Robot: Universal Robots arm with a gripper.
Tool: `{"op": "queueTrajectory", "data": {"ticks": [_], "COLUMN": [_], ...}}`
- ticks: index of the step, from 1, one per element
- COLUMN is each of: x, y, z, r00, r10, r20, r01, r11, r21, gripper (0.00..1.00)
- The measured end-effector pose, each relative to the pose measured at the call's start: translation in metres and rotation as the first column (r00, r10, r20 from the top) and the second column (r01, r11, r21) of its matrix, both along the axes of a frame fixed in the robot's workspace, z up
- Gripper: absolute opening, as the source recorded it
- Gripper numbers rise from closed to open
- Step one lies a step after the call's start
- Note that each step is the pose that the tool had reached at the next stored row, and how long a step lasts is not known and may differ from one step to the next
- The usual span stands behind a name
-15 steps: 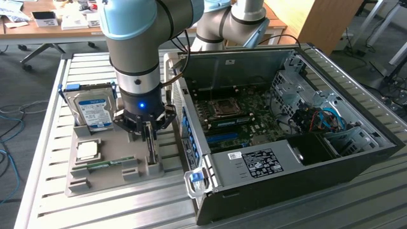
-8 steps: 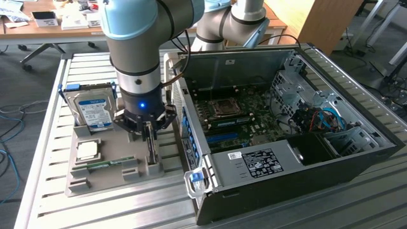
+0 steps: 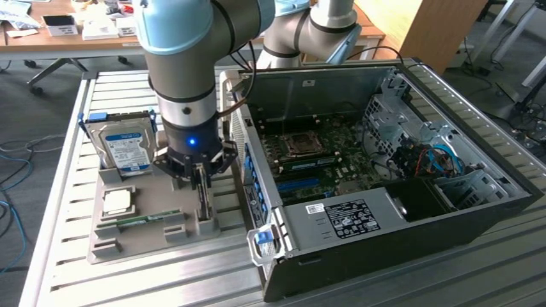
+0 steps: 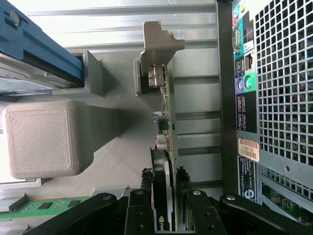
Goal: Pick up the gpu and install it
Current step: 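Pick up the gpu and move the gpu toward the slot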
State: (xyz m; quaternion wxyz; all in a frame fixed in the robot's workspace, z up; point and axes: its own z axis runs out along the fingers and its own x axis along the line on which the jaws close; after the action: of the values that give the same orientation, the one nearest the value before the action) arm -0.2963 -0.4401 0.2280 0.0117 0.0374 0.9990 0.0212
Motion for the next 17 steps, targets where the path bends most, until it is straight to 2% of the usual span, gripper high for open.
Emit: {"op": "queueTrajectory", "data": {"ticks": [17], "x": [-0.0013], "y": [0.0], "z": [-0.0021], "r00": [1.0], "r10": [0.0], "r20": [-0.0001], "r01": [0.0], "r11": [1.0], "r21": [-0.0001], "gripper": [0.33]}}
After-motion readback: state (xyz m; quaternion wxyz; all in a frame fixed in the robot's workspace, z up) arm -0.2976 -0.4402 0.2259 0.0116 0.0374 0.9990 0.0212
